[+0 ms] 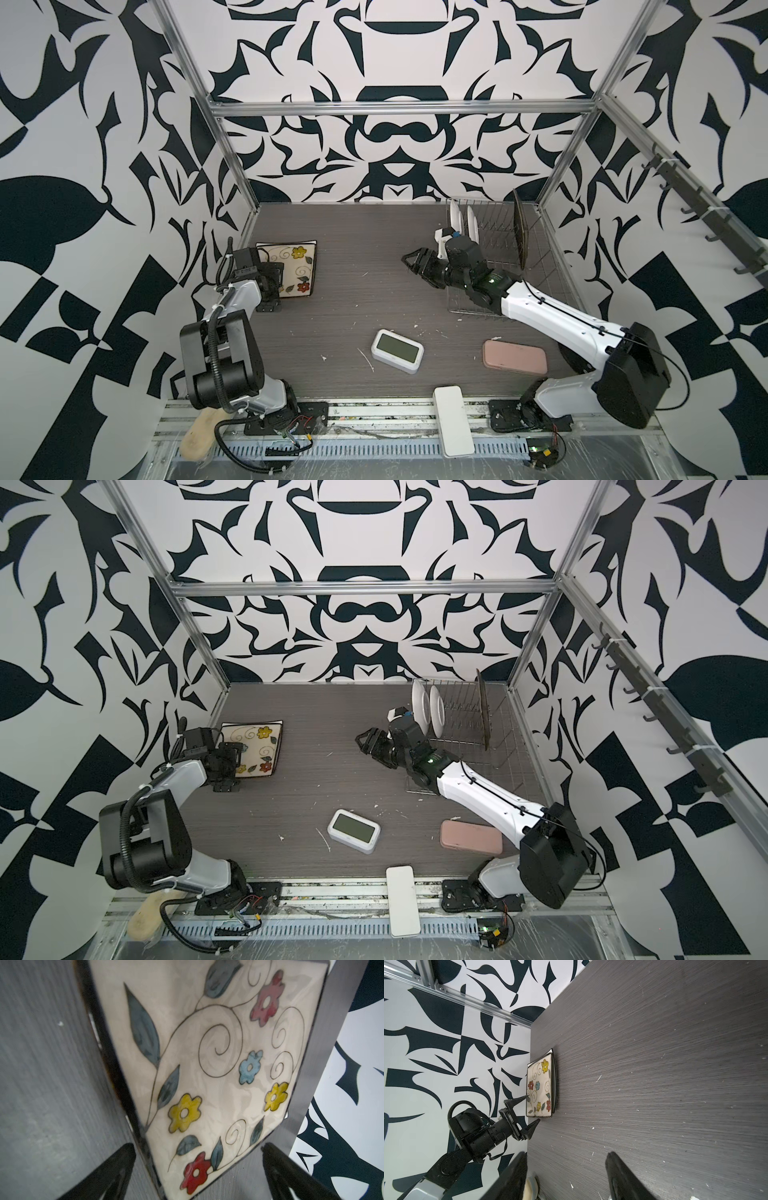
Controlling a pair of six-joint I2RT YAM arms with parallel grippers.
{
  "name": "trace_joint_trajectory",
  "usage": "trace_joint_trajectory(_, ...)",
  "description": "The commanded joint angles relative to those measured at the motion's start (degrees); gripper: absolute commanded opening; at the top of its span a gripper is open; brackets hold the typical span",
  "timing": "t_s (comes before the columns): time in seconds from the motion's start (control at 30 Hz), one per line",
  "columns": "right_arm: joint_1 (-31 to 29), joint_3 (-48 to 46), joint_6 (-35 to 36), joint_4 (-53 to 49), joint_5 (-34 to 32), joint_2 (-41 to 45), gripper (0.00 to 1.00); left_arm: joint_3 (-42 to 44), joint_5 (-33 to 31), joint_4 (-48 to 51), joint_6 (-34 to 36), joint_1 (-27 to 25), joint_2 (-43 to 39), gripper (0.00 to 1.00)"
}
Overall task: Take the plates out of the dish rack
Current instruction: 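Raise the left gripper off the plate while the right gripper reaches toward the rack plates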
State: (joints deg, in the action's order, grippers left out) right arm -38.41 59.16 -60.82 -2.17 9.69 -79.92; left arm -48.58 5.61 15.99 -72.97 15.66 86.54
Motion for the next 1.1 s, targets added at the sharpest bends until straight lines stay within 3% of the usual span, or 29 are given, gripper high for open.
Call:
trace_joint_trajectory(0.0,0.4,3.0,1.2,3.4,1.0,-0.1,0.64,-2.7,1.2,1.9,1.3,-0.8,1.8,0.99)
trace_joint_trajectory(0.43,0.8,3.3,1.1,5.3,2.1,-2.4,0.64,-5.1,2.7,1.7,2.5,-1.8,3.6,0.99)
trace_joint_trajectory(1.07,0.9,0.6,0.6,3.1,1.3,2.1,0.63,-0.4,0.6,4.3,1.3,-1.8,-2.6,0.99)
